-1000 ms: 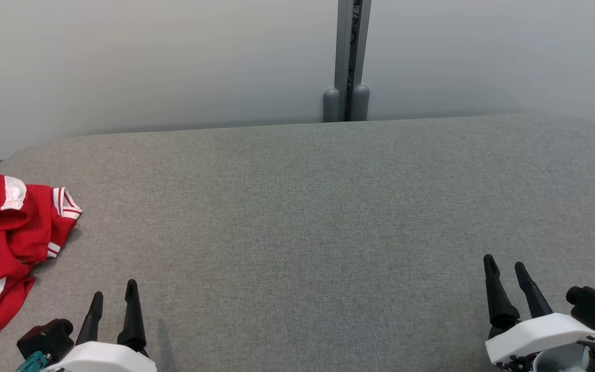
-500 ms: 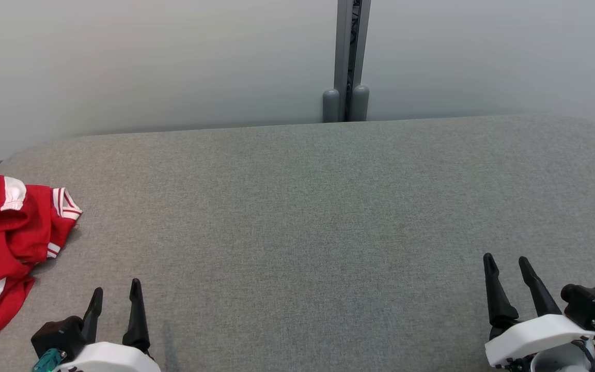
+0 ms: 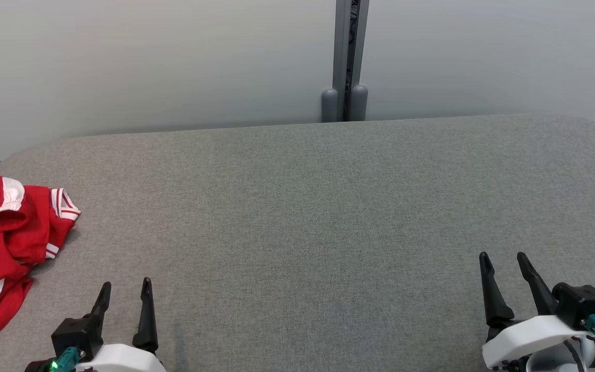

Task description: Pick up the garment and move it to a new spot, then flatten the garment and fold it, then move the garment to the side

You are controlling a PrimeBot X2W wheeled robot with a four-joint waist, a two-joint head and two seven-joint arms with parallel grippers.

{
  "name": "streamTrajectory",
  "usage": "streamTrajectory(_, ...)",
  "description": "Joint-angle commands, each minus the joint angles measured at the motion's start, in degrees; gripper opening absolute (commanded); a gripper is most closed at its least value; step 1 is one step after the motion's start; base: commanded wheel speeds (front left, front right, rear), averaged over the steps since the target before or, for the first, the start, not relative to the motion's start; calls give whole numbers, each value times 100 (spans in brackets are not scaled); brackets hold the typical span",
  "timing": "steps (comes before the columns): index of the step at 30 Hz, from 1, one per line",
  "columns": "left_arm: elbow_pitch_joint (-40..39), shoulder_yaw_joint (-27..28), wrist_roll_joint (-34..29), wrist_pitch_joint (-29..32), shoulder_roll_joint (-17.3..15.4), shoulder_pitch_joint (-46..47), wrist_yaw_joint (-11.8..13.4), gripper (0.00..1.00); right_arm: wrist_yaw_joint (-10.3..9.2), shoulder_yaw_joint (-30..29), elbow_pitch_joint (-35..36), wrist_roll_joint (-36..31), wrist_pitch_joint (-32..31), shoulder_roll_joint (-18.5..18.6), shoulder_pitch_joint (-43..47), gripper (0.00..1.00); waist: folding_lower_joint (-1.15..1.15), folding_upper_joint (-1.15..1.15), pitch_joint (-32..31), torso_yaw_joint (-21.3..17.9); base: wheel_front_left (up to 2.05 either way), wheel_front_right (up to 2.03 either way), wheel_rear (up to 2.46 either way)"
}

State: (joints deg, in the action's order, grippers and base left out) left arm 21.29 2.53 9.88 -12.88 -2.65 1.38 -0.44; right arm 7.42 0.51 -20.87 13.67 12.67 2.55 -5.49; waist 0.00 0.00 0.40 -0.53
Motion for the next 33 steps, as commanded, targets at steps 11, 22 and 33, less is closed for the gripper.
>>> streamTrajectory(11,58,-128,-604,-142,-53,-70,-5,100,11,79,-59,-592,184,53,-70,100,0,0,-22,-13,0,0,0)
streamTrajectory(22,118,-146,-928,-244,-56,-77,50,100,11,71,-151,-890,267,60,-51,100,0,0,-55,-19,0,0,0)
streamTrajectory(33,128,-105,-864,-241,-51,-86,65,100,8,54,-183,-830,267,57,-43,100,0,0,-83,17,0,0,0)
